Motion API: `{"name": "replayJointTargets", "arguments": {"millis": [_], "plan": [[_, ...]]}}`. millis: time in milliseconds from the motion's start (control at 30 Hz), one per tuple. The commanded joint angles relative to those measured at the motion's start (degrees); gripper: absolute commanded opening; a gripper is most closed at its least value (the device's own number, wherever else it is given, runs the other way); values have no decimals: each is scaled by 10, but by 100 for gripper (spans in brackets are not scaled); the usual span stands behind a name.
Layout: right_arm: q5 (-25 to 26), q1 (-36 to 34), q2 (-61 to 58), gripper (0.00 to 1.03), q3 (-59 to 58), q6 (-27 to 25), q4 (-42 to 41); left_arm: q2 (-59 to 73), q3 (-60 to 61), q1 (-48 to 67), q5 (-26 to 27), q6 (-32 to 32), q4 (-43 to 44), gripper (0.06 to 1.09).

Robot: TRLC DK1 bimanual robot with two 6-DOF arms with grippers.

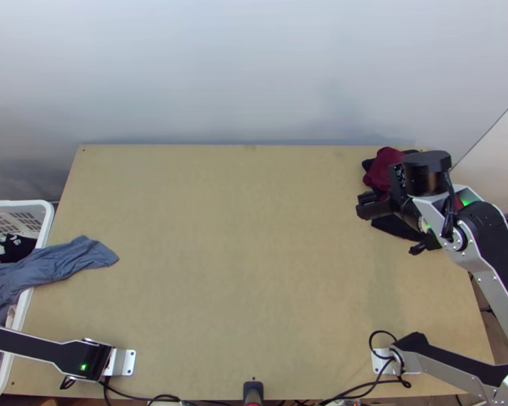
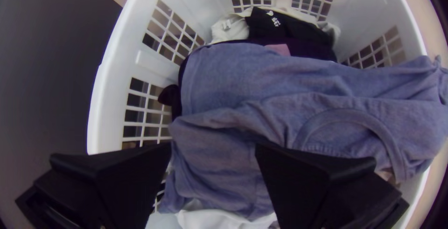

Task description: Fold the t-shirt

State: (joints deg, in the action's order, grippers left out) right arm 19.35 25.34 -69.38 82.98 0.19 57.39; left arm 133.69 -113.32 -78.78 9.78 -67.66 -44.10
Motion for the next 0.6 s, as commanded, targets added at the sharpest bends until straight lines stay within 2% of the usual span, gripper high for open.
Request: {"name": "replayJointTargets", "arguments": {"millis": [0,267,333,467,500,567], "plan": [[9,2,-6,98,4,1,-2,69,-57,19,-9,2,19,90],[20,2,-15,98,15,-7,-2,109,-54,39,-10,16,49,90],[24,2,-19,98,23,-10,-1,117,-54,41,-11,15,58,83],[29,2,-28,98,32,-12,-1,126,-54,45,-12,14,75,83],[30,2,-31,98,32,-11,-1,128,-54,46,-14,14,78,81],[31,2,-36,98,34,-11,-2,131,-55,47,-15,13,86,69]]}}
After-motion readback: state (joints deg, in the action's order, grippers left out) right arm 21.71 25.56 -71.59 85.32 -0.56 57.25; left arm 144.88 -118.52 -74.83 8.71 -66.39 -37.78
